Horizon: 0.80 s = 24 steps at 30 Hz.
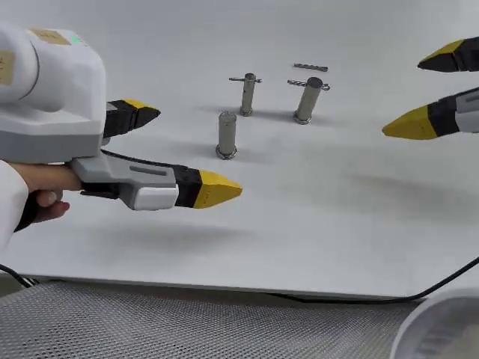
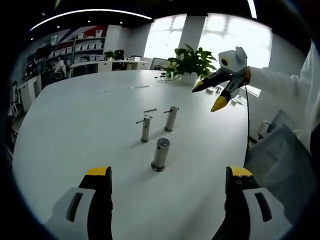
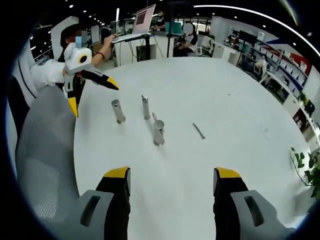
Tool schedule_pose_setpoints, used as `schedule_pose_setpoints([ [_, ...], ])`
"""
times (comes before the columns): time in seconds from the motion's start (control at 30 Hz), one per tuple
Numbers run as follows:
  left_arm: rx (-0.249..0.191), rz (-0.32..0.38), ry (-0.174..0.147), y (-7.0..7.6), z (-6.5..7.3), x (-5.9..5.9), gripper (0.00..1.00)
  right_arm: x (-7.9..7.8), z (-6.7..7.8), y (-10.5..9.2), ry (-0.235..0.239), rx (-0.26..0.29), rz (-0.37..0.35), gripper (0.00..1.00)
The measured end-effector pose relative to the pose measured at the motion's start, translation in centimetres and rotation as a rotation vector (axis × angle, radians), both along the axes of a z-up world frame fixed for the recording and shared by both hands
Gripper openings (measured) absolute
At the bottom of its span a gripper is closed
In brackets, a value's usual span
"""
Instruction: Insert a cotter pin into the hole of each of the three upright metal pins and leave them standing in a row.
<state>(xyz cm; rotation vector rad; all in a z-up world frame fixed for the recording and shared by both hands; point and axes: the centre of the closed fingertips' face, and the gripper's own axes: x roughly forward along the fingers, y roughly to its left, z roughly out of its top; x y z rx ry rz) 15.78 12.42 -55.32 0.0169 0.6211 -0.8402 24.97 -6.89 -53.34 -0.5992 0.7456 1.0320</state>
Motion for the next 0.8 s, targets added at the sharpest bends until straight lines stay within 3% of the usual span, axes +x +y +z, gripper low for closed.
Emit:
schedule_pose_setpoints([
  [0.07,-0.001,-0.006,-0.004,-0.1,0.1,0.0,0.93,1.2,-0.3,0.5,-0.004,-0.040,0.049,0.62],
  [0.27,-0.011,-0.008,-0.001,-0.2,0.4,-0.3,0.93,4.1,-0.6,2.7,-0.016,-0.069,0.098,0.60],
  [0.6,-0.019,-0.013,0.024,-0.3,0.1,-0.8,0.91,7.5,-3.3,4.3,0.031,-0.159,0.158,0.55],
  [0.8,-0.040,0.001,0.027,-0.4,0.2,-0.7,0.90,8.5,-4.6,5.1,0.054,-0.196,0.192,0.38],
])
